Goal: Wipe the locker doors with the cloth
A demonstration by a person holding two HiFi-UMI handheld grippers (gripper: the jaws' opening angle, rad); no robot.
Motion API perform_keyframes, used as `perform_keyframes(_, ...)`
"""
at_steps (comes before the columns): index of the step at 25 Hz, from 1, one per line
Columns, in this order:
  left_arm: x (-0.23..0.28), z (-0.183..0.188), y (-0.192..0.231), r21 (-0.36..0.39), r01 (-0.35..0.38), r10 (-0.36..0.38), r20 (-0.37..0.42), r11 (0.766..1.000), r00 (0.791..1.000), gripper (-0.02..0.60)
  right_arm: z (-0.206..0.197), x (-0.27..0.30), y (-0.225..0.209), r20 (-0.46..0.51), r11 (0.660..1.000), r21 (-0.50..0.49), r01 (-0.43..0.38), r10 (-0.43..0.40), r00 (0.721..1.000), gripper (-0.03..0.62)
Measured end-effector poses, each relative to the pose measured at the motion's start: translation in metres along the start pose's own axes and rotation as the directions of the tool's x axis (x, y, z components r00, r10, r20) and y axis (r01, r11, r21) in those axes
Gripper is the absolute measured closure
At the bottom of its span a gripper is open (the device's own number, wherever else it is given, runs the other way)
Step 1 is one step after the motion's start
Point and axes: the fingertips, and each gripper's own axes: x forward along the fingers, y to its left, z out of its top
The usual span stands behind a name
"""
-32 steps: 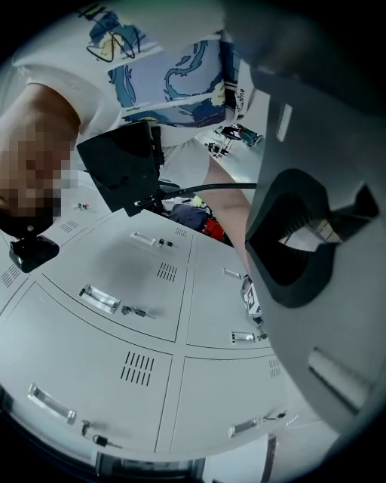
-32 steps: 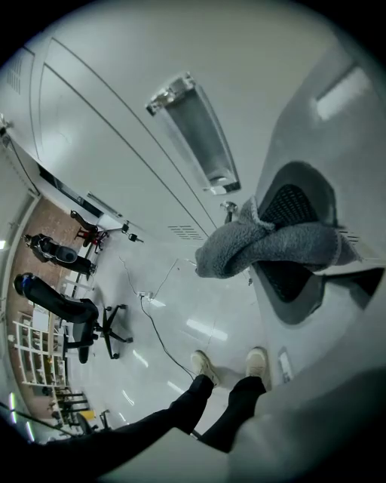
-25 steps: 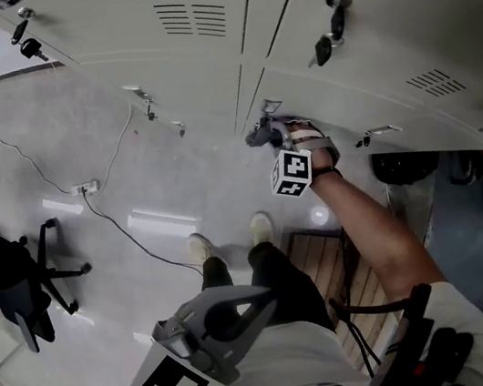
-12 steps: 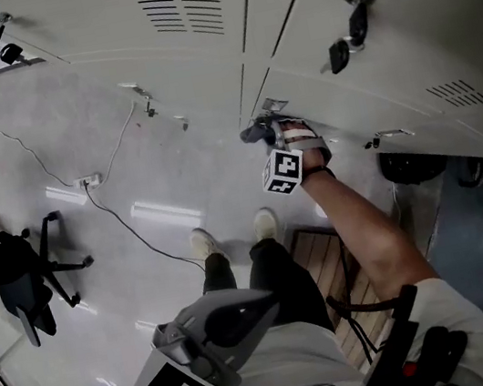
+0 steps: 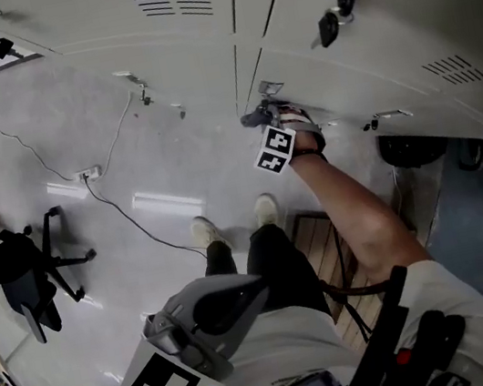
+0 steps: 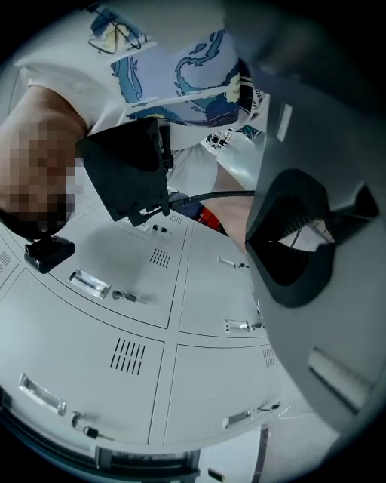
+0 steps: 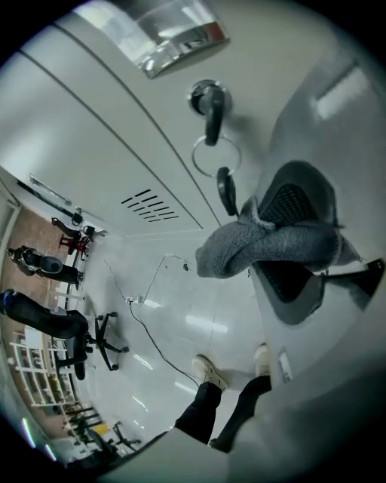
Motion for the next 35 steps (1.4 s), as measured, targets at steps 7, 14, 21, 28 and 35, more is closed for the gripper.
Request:
perform_keyframes(7, -0.007, 0.009, -0.008, 0.039, 0.006, -0.006, 0.021, 0.999, 1.0, 0.578, -0.024, -0.028, 0.012, -0.049, 0.998, 0.046, -0.035, 0.037, 0.998, 0.48)
perform_keyframes(14, -0.007, 0.028, -0.023, 0.086, 0.022, -0.027, 0.048, 0.996, 0.998, 0.578, -0.041, -0.102, 0.029, 0.008, 0.96, 0.254, -0.121, 0.123, 0.992, 0.479)
perform_keyframes(21, -0.007, 0.05, -0.037, 0.12, 0.01, -0.024, 0.118, 0.993, 0.993, 0.578, -0.041, -0.236, 0.034, 0.181, 0.915, 0.356, -0.189, 0.131, 0.975, 0.479)
perform_keyframes(28, -0.021, 0.049, -0.058, 0.186, 0.065, -0.087, 0.114, 0.98, 0.99, 0.578, -0.034, -0.365, 0.019, 0.299, 0.854, 0.498, -0.15, -0.007, 0.954, 0.48)
perform_keyframes(35, -0.082, 0.034, -0.086, 0.215, 0.129, -0.162, 0.147, 0.968, 0.976, 0.578, 0.018, -0.464, 0.044, 0.352, 0.795, 0.6, -0.088, -0.163, 0.922, 0.48)
